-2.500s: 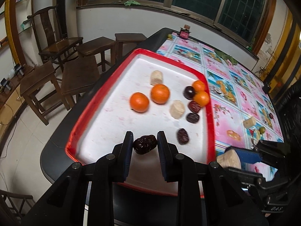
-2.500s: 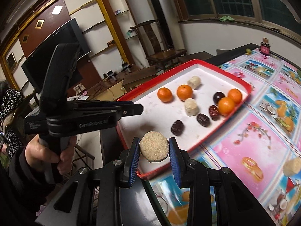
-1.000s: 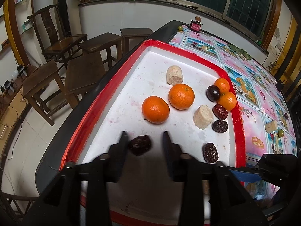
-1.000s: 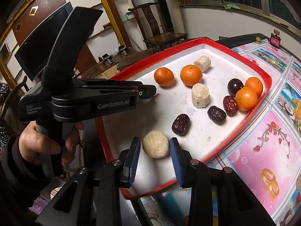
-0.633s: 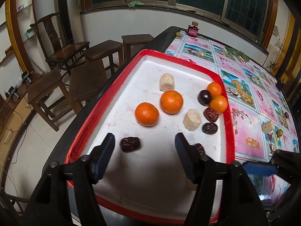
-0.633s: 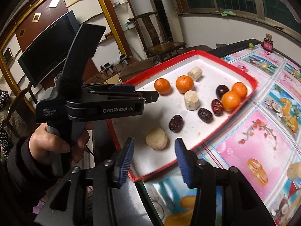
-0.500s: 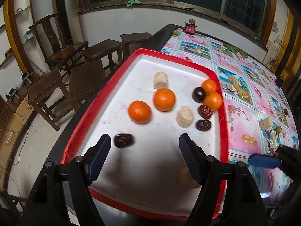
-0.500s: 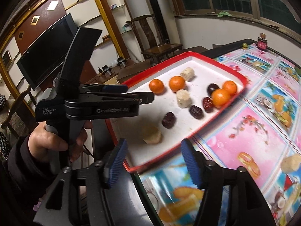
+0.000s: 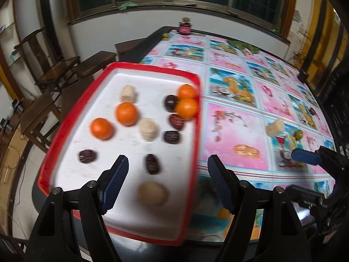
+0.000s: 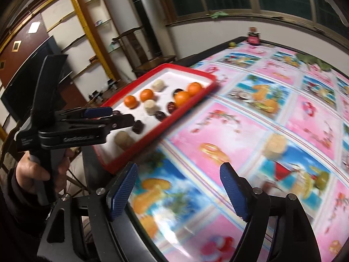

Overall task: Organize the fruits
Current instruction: 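Move both open tools back over the fruits on the table, then grasp a round beige cake with the left tool while the right tool grasps a green grape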

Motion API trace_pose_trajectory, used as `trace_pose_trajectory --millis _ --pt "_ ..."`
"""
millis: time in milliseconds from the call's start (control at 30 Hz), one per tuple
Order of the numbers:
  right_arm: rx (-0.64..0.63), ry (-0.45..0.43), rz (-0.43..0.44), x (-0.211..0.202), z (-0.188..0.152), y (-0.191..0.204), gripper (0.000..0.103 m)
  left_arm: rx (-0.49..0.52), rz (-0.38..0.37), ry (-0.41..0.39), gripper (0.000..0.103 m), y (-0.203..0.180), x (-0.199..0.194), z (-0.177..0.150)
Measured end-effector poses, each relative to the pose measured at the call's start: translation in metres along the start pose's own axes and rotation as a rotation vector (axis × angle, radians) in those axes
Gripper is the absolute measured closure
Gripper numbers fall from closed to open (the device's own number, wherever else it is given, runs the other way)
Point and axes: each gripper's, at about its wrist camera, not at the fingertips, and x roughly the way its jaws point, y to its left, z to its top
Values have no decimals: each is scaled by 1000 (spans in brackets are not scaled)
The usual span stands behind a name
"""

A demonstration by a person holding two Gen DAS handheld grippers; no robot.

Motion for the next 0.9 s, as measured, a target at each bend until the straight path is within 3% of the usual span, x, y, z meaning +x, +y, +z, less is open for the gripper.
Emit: trace_pose_trajectory --millis 500,733,900 --pt "210 -42 -157 -54 -36 -78 25 146 -133 45 28 -89 13 2" --pt "311 -41 -268 -57 -36 -118 43 217 -226 77 28 -133 40 7" --pt "368 -9 -313 -42 -39 -146 52 252 -244 78 28 -153 58 12"
